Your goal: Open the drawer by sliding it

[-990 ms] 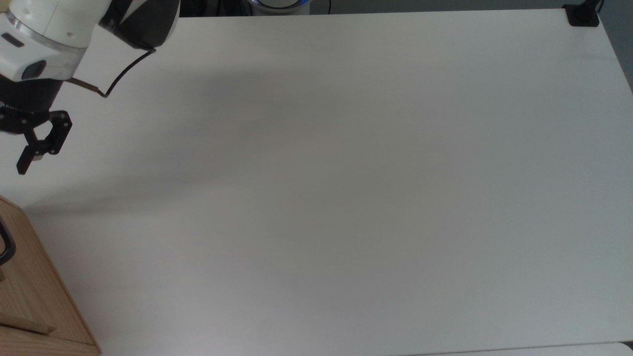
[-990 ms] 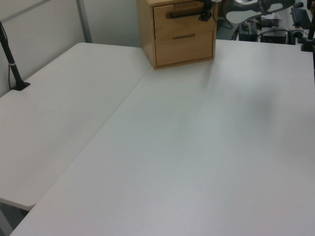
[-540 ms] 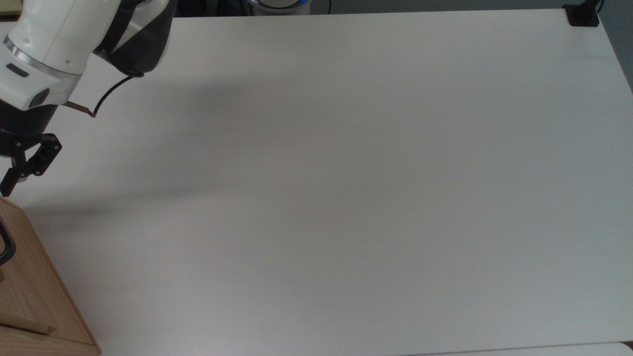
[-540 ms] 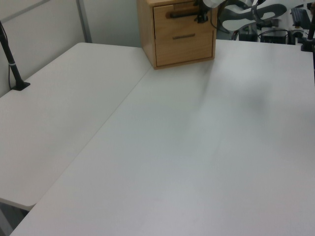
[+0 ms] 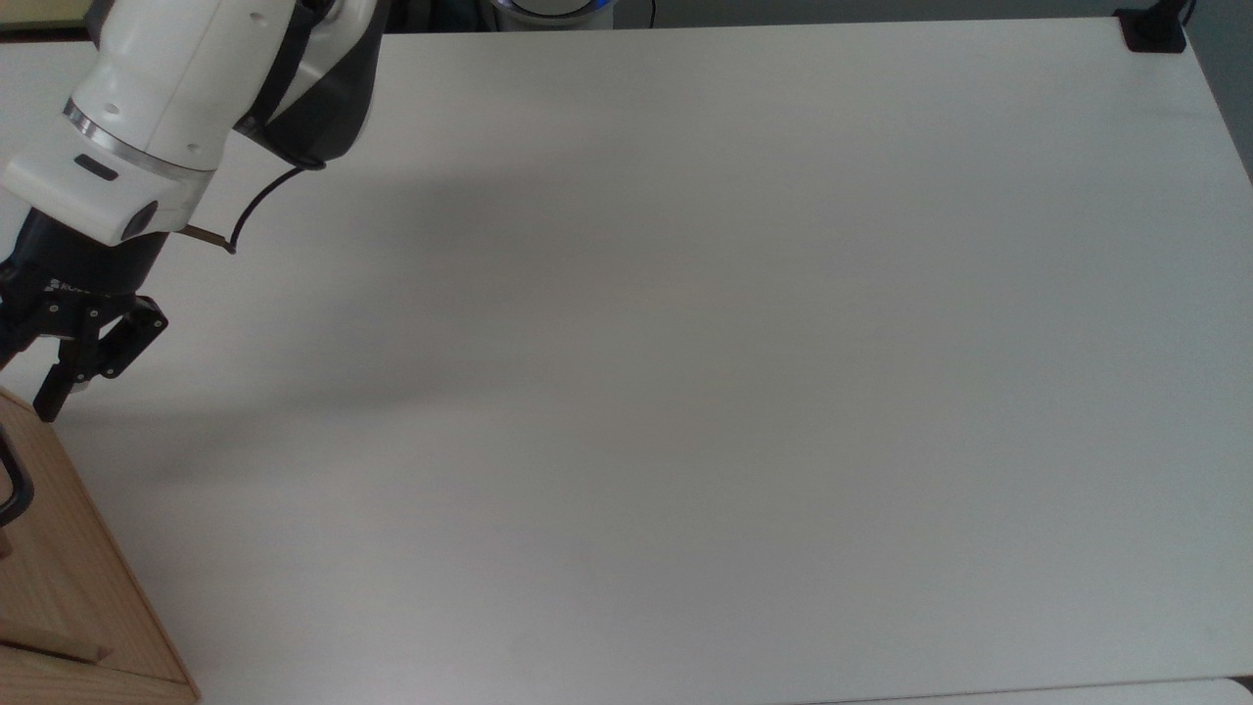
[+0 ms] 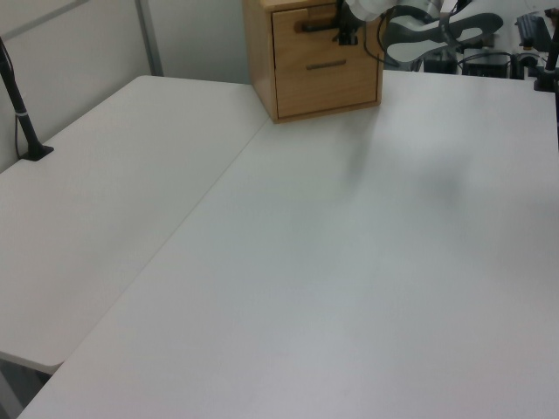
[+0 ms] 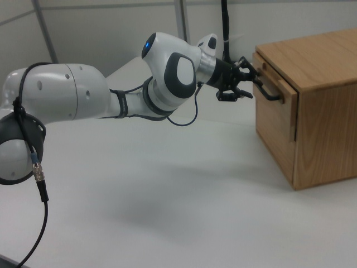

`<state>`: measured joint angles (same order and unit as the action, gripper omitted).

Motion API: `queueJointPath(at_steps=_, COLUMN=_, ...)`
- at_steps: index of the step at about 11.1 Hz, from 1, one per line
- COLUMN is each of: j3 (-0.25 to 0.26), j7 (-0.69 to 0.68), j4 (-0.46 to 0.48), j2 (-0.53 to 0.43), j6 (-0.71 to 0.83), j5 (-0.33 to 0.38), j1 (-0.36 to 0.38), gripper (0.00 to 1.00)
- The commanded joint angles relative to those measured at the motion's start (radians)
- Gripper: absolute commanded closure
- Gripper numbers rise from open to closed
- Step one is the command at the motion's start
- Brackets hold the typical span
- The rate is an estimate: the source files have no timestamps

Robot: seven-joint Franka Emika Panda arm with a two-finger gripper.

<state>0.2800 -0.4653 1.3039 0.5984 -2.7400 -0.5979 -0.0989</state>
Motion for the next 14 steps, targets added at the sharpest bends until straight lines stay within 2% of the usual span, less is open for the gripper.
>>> queueJointPath(at_steps=1, j3=0.005, j7=0.045, j4=0.012, j2=-0.009, j6=-0.012, j5=-0.005, j1=0.013, gripper=0.77)
queueJointPath(at_steps=4, j3=0.005, j7=0.051, j4=0.014, j2=-0.025, j6=-0.01, j5=-0.003, j1=0.011, gripper=1.0)
queueJointPath(at_steps=8, j3=0.001, j7=0.057, j4=0.106, j2=-0.113, j6=-0.01, j5=0.004, j1=0.021, gripper=1.0)
queueJointPath(at_steps=10, j3=-0.018, j7=0.057, j4=0.246, j2=-0.227, j6=-0.01, j5=0.003, j1=0.04, gripper=1.0)
queueJointPath(at_steps=14, j3=-0.09, j7=0.101, j4=0.452, j2=-0.412, j6=0.046, j5=0.004, j1=0.074, gripper=1.0)
